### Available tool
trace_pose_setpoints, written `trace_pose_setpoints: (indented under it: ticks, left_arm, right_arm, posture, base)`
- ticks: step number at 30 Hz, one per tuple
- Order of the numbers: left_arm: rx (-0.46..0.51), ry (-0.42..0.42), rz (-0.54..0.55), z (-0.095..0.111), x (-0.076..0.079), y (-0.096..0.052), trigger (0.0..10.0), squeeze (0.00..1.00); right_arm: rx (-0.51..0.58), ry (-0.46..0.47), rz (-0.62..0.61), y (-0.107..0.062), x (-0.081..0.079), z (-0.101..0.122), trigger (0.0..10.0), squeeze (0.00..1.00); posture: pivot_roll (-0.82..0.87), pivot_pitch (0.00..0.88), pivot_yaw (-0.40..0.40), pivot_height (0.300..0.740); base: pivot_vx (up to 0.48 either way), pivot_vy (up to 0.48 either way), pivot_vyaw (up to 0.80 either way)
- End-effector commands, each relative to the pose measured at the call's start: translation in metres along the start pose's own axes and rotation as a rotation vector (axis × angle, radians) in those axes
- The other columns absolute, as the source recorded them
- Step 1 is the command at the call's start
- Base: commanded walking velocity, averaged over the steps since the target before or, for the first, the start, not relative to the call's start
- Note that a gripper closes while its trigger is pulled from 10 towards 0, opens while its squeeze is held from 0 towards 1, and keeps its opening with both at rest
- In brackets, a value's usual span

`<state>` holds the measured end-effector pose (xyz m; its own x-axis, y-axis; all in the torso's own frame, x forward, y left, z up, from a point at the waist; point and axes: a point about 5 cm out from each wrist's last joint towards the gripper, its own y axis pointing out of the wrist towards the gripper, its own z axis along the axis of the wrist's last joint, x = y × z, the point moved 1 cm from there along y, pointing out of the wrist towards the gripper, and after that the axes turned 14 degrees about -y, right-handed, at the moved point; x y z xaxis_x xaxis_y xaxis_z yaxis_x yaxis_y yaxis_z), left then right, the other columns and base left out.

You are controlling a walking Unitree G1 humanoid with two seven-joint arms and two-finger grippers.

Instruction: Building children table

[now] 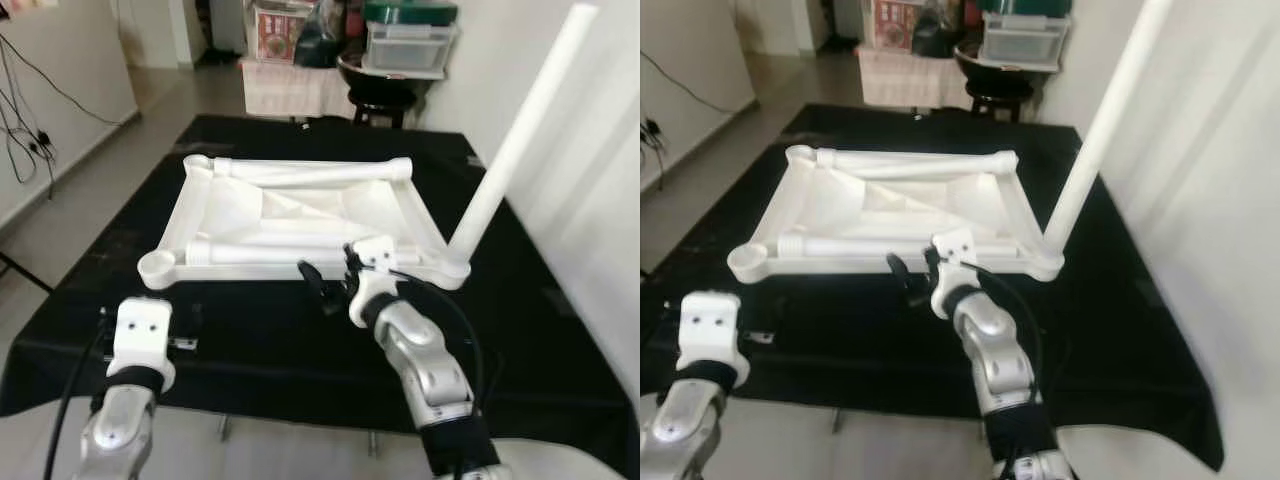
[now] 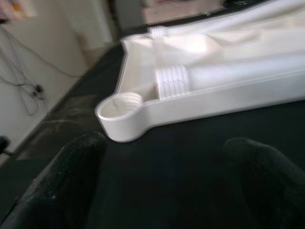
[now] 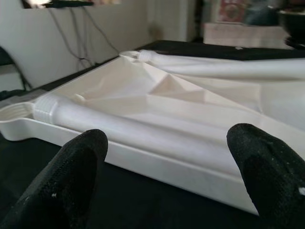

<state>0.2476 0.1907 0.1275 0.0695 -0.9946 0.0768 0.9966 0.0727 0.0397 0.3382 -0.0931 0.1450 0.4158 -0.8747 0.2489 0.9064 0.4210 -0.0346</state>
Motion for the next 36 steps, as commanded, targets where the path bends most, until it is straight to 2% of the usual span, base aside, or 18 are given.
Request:
trace_pose_setpoints:
  ticks: [1,9,15,23,29,32,36]
  left_arm:
    - [-0.017,0.019,0.022,-0.004,-0.006,-0.003,10.0,0.00]
    - [-0.008,0.023,-0.001,-0.002,0.000,0.000,10.0,0.00]
    - [0.022,0.016,-0.015,0.007,0.003,-0.002,10.0,0.00]
    - [0.016,-0.042,-0.034,0.011,0.008,-0.007,10.0,0.00]
    - [0.017,-0.113,-0.021,0.013,0.007,-0.002,10.0,0.00]
    - [0.016,-0.103,-0.030,0.014,0.006,0.001,10.0,0.00]
    - [0.030,-0.097,-0.008,0.021,-0.005,0.005,10.0,0.00]
  right_arm:
    - [-0.003,0.018,-0.012,0.000,0.000,-0.003,10.0,0.00]
    - [0.001,0.031,-0.002,0.004,-0.004,-0.004,10.0,0.00]
    - [0.008,0.034,0.003,0.008,-0.010,-0.005,10.0,0.00]
    - [0.076,0.072,0.013,0.014,-0.011,0.012,10.0,0.00]
    - [0.090,0.080,0.009,0.017,-0.012,0.018,10.0,0.00]
    - [0.094,0.064,0.000,0.017,-0.011,0.020,10.0,0.00]
    - [0.092,0.020,-0.032,0.019,-0.007,0.024,10.0,0.00]
  posture:
    - [-0.09,0.000,-0.030,0.740]
    - [-0.09,0.000,-0.021,0.740]
    - [-0.08,0.000,-0.021,0.740]
    - [-0.08,0.000,-0.012,0.740]
    - [-0.11,0.000,-0.008,0.740]
    - [-0.12,0.000,-0.014,0.740]
    - [-0.11,0.000,-0.032,0.740]
  base:
    - [0.000,0.480,0.00]
    - [0.000,0.480,0.00]
    - [0.000,0.000,0.00]
    - [0.000,0.000,0.00]
    - [0.000,0.000,0.00]
    - [0.000,0.000,0.00]
    - [0.000,0.000,0.00]
